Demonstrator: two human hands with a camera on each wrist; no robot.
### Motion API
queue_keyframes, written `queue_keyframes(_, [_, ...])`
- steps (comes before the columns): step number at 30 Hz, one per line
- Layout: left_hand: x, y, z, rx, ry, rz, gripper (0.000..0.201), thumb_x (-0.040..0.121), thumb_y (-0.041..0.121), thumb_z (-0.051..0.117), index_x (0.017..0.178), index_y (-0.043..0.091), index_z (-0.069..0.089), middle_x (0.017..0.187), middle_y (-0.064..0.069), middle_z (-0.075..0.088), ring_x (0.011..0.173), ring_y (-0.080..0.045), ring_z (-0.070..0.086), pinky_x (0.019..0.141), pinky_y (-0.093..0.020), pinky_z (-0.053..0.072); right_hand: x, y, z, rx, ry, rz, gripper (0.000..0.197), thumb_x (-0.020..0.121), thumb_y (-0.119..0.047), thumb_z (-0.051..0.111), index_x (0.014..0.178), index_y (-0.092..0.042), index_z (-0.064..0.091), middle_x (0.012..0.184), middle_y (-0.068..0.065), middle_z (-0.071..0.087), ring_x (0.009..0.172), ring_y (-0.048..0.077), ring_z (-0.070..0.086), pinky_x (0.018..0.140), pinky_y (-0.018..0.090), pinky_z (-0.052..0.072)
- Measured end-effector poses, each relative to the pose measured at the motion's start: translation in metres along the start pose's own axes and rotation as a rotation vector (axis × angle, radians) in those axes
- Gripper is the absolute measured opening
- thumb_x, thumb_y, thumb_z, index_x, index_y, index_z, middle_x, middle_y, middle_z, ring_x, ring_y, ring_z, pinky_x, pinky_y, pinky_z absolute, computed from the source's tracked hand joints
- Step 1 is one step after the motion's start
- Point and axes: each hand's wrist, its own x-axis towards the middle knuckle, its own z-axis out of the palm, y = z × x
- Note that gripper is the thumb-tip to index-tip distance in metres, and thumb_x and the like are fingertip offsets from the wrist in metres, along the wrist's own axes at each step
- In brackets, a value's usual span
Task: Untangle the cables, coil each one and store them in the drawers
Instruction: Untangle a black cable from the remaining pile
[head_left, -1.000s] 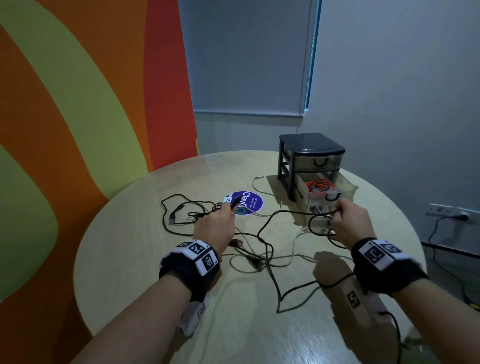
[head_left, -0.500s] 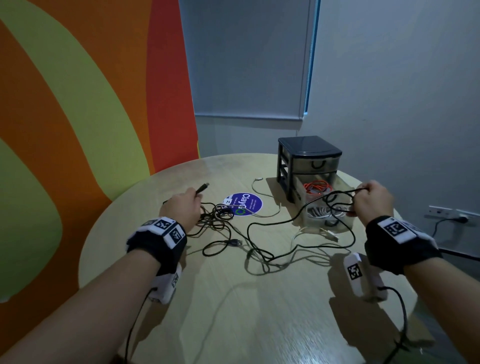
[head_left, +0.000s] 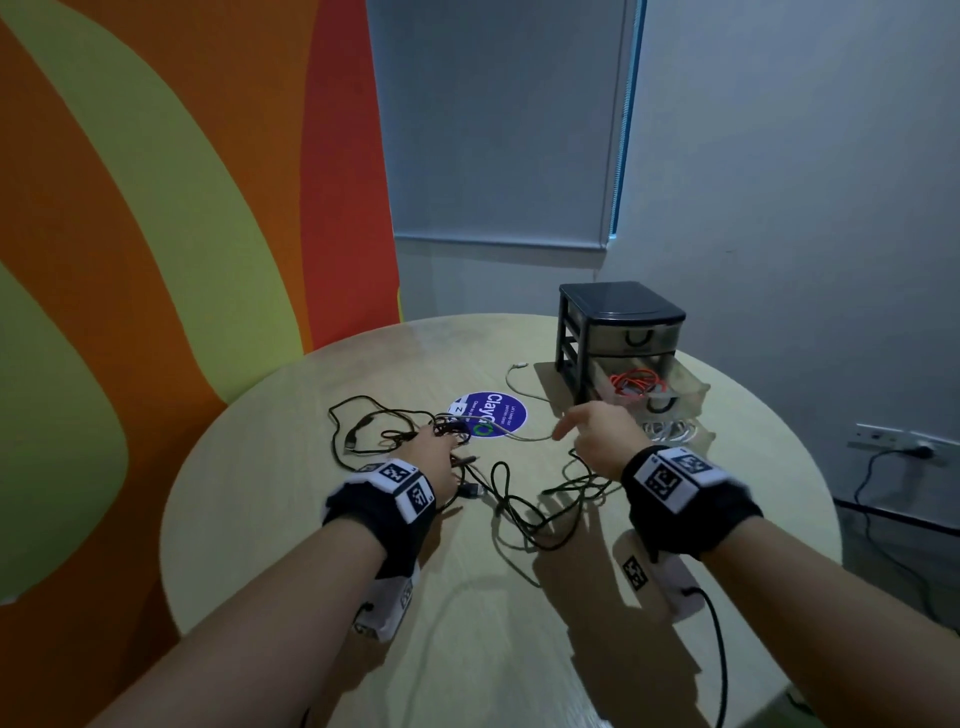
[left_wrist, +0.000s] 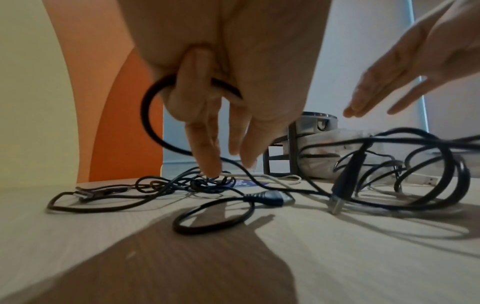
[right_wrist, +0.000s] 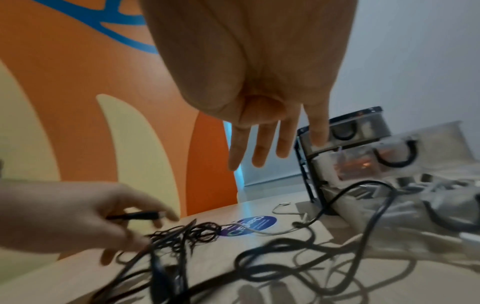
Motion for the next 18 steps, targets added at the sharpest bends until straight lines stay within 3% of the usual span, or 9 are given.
queue_keyframes(2, [0.002,0.0,0.003,-0.001,0.004,-0.043,0.047,0.09,0.018,0.049,0.136,0.02,0.039,0.132,-0.01,0.041,0.112,-0.028,0.054,0.087,-0.035,0.045,-0.006,-0.01,0.006,0.033,-0.024,-0.089,0.037,0.087,0.0,0.04,0.106,-0.014,0.069,0.119,0.01,0.063,0.072,0.008,0.058,0.059,0.011,0.041])
queue_keyframes(3, [0.004,0.001,0.004,0.016,-0.013,-0.062,0.044,0.09,0.018,0.048,0.134,0.018,0.041,0.131,-0.01,0.044,0.112,-0.028,0.054,0.088,-0.034,0.045,-0.009,-0.015,0.011,0.038,-0.051,-0.141,0.033,0.089,-0.005,0.042,0.107,-0.014,0.069,0.115,0.008,0.065,0.066,0.004,0.054,0.056,0.007,0.039])
queue_keyframes(4, [0.007,0.001,0.006,0.046,-0.047,-0.072,0.041,0.091,0.018,0.048,0.131,0.015,0.045,0.13,-0.011,0.048,0.112,-0.026,0.055,0.087,-0.033,0.046,-0.011,-0.018,0.017,0.028,-0.088,-0.191,0.029,0.091,-0.01,0.045,0.108,-0.015,0.068,0.112,0.006,0.066,0.07,0.005,0.057,0.061,0.008,0.042])
queue_keyframes(6, [0.011,0.0,0.007,0.09,-0.104,-0.07,0.033,0.093,0.02,0.048,0.123,0.01,0.052,0.124,-0.011,0.057,0.109,-0.025,0.058,0.085,-0.031,0.047,-0.011,-0.021,0.032,-0.028,-0.186,-0.241,0.027,0.09,-0.023,0.056,0.114,-0.016,0.064,0.116,0.002,0.064,0.098,0.012,0.06,0.081,0.017,0.044])
queue_keyframes(8, [0.014,-0.003,0.005,0.06,-0.085,-0.049,0.031,0.096,0.029,0.046,0.116,0.009,0.058,0.117,-0.011,0.062,0.104,-0.025,0.06,0.082,-0.031,0.047,-0.01,-0.018,0.045,-0.11,-0.286,-0.227,0.051,0.081,-0.032,0.069,0.127,-0.018,0.052,0.125,0.0,0.054,0.112,0.016,0.053,0.09,0.024,0.043])
queue_keyframes(10, [0.016,-0.009,-0.003,-0.041,0.007,-0.064,0.034,0.097,0.034,0.043,0.112,0.01,0.063,0.109,-0.011,0.065,0.098,-0.027,0.062,0.079,-0.032,0.048,-0.007,-0.014,0.054,-0.194,-0.344,-0.166,0.077,0.071,-0.03,0.079,0.136,-0.024,0.038,0.132,0.001,0.041,0.117,0.021,0.048,0.095,0.035,0.046])
queue_keyframes(12, [0.018,-0.013,-0.018,-0.184,0.13,-0.101,0.035,0.098,0.033,0.041,0.107,0.007,0.065,0.104,-0.014,0.067,0.095,-0.031,0.062,0.077,-0.034,0.047,-0.003,-0.01,0.056,-0.265,-0.372,-0.13,0.086,0.069,-0.023,0.081,0.139,-0.028,0.031,0.134,0.003,0.035,0.117,0.025,0.048,0.093,0.037,0.047])
queue_keyframes(15, [0.018,-0.017,-0.045,-0.441,0.317,-0.153,0.037,0.099,0.03,0.041,0.102,0.003,0.066,0.101,-0.018,0.068,0.091,-0.034,0.063,0.077,-0.037,0.049,0.002,-0.007,0.053,-0.255,-0.344,-0.103,0.082,0.075,-0.008,0.073,0.141,-0.03,0.029,0.132,0.009,0.034,0.112,0.029,0.051,0.082,0.031,0.047])
queue_keyframes(18, [0.014,-0.015,-0.067,-0.657,0.529,-0.172,0.032,0.099,0.021,0.041,0.103,0.001,0.066,0.101,-0.019,0.066,0.092,-0.035,0.061,0.078,-0.038,0.048,0.006,-0.006,0.05,-0.237,-0.267,-0.08,0.068,0.082,-0.002,0.06,0.14,-0.024,0.032,0.127,0.014,0.043,0.11,0.031,0.053,0.075,0.028,0.041])
